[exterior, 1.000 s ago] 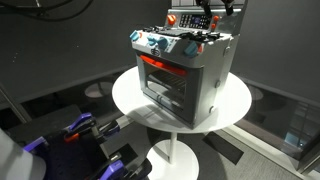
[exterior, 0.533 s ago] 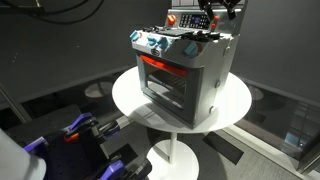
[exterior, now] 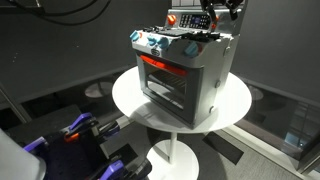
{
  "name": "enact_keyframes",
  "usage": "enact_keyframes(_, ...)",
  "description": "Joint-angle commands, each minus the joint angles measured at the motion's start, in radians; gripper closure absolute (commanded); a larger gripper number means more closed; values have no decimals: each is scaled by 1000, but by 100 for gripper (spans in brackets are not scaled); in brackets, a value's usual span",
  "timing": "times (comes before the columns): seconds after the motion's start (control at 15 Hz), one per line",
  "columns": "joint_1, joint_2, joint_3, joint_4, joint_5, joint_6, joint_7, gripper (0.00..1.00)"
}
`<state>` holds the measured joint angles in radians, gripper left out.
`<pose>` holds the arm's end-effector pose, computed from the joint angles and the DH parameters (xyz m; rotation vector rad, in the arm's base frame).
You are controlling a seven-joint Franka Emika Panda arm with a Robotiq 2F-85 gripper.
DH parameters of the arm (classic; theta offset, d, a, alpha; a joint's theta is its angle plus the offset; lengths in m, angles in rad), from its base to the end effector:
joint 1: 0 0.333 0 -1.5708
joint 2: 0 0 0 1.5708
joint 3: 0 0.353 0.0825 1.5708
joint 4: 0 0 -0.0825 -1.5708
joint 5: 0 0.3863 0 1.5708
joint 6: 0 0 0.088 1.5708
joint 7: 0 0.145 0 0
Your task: Push the top orange button on the right side of the stove
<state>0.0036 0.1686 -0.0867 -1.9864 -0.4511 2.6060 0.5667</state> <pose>0.6485 -0.0511 0.4310 2.8053 -0.4345 0.7353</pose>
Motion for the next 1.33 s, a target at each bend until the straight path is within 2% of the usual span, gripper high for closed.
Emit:
enact_keyframes(0.0, 20, 34, -24, 51, -5, -16, 18, 0)
enact_keyframes(0.33, 25, 37, -33, 59, 0, -26, 15, 0)
enact_keyframes(0.53, 22, 4, -22, 38, 45, -60, -12, 0)
enact_keyframes(0.93, 13, -90, 15, -16, 222, -168, -101, 0)
enact_keyframes(1.27, 8, -199, 45, -67, 334, -326, -172, 0)
